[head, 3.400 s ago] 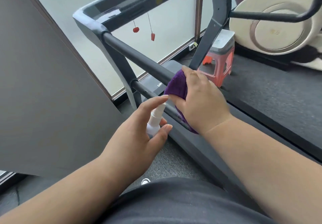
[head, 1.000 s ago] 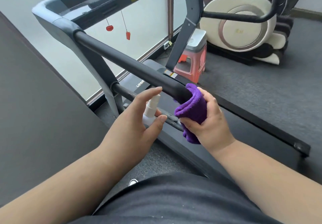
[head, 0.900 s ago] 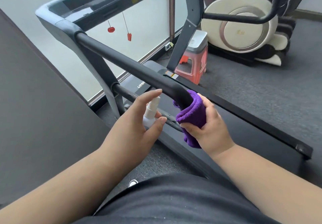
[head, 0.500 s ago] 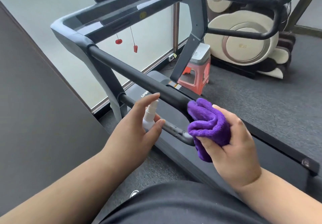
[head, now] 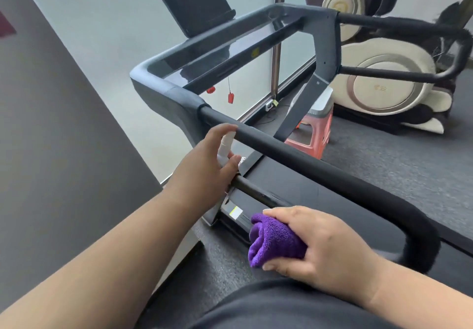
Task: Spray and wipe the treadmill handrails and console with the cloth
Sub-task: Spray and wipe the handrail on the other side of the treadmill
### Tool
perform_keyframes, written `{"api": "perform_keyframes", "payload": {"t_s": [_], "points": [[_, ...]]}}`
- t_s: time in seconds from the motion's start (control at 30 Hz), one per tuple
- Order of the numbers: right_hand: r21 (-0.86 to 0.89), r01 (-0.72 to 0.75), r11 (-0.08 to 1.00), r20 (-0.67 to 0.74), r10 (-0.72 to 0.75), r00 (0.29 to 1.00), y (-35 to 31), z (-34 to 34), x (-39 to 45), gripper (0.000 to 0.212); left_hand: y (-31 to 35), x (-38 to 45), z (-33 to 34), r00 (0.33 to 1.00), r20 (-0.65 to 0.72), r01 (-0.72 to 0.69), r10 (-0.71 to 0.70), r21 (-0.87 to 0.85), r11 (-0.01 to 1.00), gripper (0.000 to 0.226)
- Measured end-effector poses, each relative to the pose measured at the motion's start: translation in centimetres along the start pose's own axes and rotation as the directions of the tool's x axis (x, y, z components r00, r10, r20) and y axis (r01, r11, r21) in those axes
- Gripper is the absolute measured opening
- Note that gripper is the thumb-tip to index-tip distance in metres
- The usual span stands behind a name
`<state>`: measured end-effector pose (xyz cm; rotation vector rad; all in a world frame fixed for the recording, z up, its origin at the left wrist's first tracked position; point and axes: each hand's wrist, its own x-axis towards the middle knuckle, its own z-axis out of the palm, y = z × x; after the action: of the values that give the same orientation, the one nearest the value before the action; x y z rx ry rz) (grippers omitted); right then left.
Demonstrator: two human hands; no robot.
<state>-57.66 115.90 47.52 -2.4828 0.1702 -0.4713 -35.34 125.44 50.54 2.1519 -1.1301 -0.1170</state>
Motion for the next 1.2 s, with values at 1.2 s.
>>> {"api": "perform_keyframes", "payload": {"t_s": [1.2], "points": [[-0.105, -0.428, 0.898, 0.095, 0.437, 0.894, -0.3, 2.5, 2.0, 0.08, 2.6, 5.4, 3.0, 0.898, 0.281, -0.394, 0.339, 0.167, 0.904, 0.039]]}}
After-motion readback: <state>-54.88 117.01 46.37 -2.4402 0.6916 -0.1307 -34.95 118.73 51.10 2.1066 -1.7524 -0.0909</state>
